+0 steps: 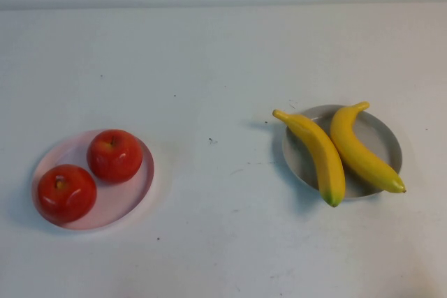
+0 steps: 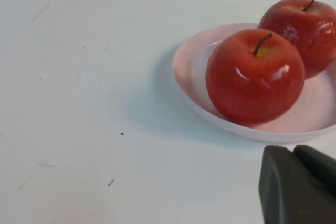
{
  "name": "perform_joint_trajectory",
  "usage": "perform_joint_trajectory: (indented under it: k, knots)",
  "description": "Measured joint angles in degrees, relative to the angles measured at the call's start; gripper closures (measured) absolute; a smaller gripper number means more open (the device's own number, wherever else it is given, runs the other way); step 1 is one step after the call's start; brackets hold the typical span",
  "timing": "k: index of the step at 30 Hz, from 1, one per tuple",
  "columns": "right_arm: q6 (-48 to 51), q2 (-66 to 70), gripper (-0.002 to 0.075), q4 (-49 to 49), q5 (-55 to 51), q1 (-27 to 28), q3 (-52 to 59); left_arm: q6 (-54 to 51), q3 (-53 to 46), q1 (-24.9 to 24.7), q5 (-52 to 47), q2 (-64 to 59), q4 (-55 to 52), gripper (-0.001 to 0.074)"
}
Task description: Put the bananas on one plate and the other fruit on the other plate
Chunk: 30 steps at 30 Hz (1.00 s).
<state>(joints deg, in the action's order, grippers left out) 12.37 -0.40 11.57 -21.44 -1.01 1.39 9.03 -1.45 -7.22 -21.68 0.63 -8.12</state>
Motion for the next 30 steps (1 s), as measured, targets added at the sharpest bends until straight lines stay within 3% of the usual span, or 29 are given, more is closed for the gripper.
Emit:
perform_joint_trajectory:
  k: [30]
  knots:
    - [0.0,0.0,0.0741,2.2,-0.8,0.0,0.0,0.0,0.0,0.0,0.0,0.0,0.0,0.0734]
